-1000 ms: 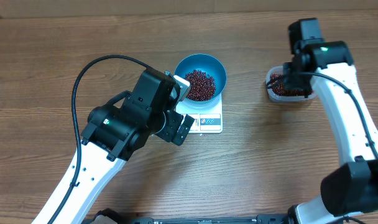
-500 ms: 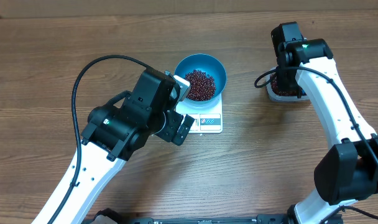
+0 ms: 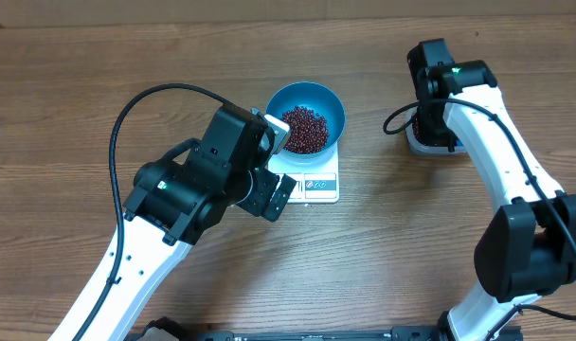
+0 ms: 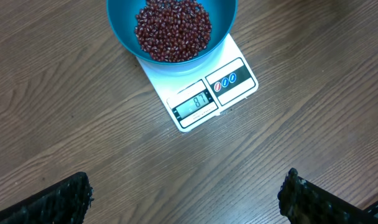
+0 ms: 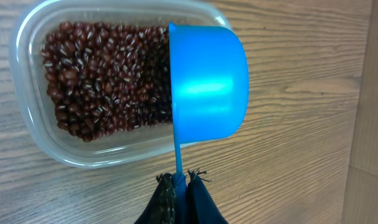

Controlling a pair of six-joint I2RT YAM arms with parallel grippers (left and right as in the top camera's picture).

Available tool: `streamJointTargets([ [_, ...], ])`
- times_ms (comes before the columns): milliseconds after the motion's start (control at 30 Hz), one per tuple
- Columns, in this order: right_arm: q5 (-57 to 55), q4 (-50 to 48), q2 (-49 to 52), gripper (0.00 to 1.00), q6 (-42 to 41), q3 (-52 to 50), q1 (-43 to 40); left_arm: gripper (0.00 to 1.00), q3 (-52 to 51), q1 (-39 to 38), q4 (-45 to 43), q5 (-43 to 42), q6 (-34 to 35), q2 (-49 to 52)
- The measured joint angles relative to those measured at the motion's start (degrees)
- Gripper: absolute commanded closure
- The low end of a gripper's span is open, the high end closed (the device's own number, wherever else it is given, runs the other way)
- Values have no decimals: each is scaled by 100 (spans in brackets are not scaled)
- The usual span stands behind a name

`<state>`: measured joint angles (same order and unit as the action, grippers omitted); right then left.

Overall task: Scoop item into bowl and weigh 150g on scale
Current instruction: 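Lower the scoop into the bean tub with the right gripper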

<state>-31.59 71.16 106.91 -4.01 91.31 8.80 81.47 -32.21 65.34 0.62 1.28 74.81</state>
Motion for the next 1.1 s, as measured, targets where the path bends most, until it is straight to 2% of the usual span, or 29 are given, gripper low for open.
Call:
streamJointTargets([
  [1100,1591,-396,42,96,146,-92,219,0,0,0,0,0,-2,0],
])
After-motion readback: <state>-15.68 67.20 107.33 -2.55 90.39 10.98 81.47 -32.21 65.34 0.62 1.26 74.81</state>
